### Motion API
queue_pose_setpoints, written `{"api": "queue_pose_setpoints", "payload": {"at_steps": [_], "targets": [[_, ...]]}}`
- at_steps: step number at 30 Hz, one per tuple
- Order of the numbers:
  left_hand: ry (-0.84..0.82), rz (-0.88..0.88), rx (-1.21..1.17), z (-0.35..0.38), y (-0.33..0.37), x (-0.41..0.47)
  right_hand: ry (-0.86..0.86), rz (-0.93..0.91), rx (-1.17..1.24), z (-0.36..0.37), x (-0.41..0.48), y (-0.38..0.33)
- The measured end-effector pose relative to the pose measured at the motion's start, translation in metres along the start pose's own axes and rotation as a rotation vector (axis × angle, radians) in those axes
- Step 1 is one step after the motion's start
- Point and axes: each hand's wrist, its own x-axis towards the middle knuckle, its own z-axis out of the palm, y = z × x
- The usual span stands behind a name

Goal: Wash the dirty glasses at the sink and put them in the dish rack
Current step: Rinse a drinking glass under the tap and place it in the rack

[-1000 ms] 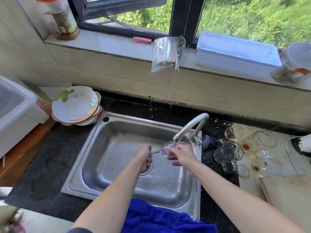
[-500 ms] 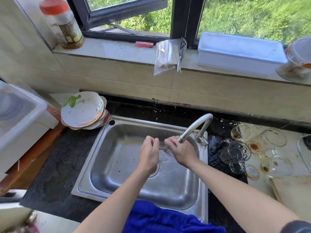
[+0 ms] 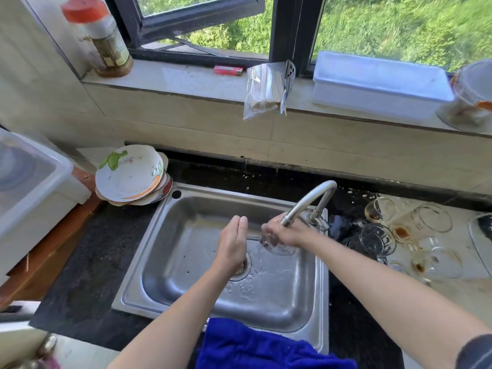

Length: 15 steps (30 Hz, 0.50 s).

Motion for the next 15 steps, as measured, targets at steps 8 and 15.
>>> {"api": "queue_pose_setpoints", "payload": {"at_steps": [8,15], "targets": [[0.055,-0.317,-0.351,-0.003,-0.011,0.019,-0.112,0.167,0.997,-0.011,-0.004,-0.005],[-0.085,-0.515,-0.291,0.025,-0.011,-0.002,0.456,0.324,1.642,0.019,0.011,-0.002]]}}
